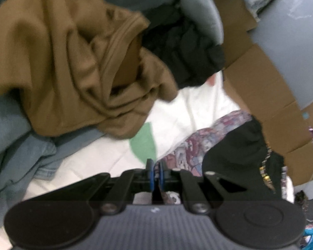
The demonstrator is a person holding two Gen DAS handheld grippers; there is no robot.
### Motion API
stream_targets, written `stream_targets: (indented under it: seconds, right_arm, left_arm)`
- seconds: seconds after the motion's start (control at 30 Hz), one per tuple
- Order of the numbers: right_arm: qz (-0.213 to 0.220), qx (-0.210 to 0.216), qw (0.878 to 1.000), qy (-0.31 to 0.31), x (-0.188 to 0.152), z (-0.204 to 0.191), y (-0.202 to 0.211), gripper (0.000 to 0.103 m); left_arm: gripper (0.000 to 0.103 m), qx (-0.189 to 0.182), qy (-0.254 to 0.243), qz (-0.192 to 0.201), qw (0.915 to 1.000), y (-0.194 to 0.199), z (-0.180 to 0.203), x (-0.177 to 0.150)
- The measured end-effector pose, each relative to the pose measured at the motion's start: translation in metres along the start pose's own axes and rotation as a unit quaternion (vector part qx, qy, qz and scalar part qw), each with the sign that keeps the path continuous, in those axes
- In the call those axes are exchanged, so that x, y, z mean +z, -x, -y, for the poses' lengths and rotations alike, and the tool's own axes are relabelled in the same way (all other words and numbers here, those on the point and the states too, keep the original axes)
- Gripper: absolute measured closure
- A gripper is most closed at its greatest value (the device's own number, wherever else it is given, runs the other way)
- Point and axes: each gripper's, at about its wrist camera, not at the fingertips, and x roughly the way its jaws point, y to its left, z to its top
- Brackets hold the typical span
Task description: Fold clothes
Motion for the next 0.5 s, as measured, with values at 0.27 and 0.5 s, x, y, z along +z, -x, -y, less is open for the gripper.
stream_targets:
  seconds: [0.27,0.5]
  right_arm:
    - [0.035,-0.018,0.999,-0.012,0.004,0.017,-0.007,0.047]
    - [0.024,-0.003,1.0,-0.01,-0.002,0.016,-0.023,0.045]
  left_arm:
    - [0.097,0.011,0.003,0.0,0.9999,-0.027,-0.018,-0.007]
    - [0.097,0.016,0.004,-0.008,0.9998,-0.034,-0.025,-0.013]
